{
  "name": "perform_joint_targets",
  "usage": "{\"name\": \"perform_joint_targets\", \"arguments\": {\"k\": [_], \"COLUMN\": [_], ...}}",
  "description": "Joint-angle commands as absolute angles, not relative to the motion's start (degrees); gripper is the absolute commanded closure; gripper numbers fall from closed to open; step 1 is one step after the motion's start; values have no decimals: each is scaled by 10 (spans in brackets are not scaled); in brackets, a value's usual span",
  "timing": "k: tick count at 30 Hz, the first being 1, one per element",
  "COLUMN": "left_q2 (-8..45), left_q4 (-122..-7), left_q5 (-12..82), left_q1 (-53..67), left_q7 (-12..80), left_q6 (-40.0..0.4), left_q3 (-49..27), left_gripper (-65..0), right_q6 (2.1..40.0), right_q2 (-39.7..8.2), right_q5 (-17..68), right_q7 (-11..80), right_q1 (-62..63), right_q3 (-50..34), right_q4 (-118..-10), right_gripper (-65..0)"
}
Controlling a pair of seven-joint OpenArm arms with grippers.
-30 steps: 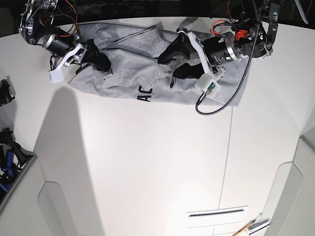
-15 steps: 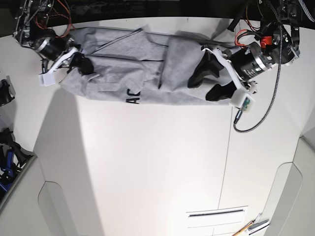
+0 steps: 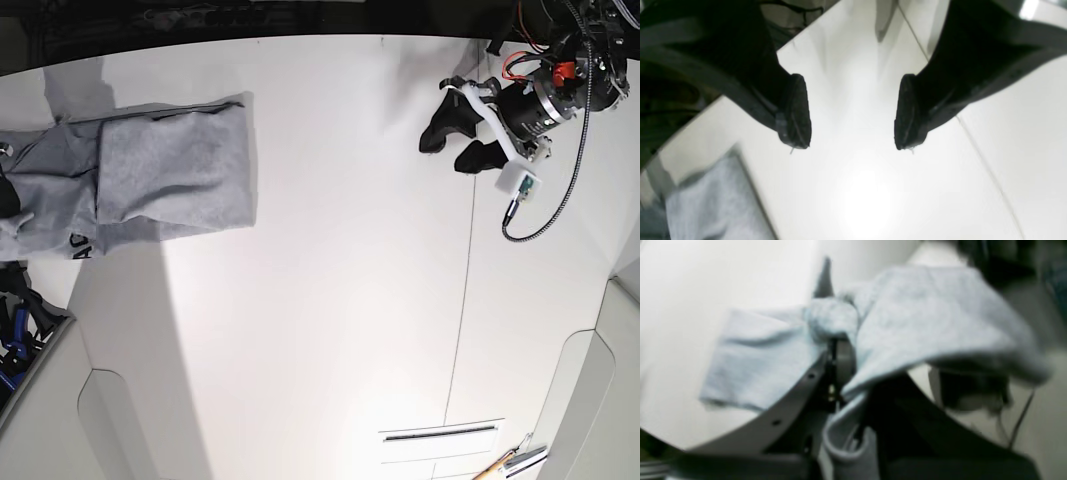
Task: Fold the T-shirt properly
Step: 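Fold the strip again with the left gripper over the right gripper's end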
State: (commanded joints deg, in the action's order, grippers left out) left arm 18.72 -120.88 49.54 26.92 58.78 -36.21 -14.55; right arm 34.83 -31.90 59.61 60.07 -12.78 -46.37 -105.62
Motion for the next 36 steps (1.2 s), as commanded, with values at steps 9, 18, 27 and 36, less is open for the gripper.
{"name": "perform_joint_targets", "arguments": {"k": [9, 18, 27, 36], "left_q2": [187, 187, 187, 187], "left_q4": [-1168, -1168, -1168, -1221], "left_q5": [495, 495, 502, 623], "left_q1": [296, 296, 295, 293], "left_q7": [564, 566, 566, 561], "left_q6": [-362, -362, -362, -400], "left_q3": [-105, -105, -105, -94], "left_gripper": [-423, -423, -423, -76], "right_q6": [347, 347, 347, 327], "right_q2": [-194, -149, -137, -134], "right_q5": [548, 364, 364, 329], "right_q7": [604, 556, 551, 524], "right_q1": [-112, -112, -110, -79], "right_q3": [-313, -23, 73, 0], "right_q4": [-1188, -1027, -1069, -1136], "right_gripper": [0, -283, -301, -225]}}
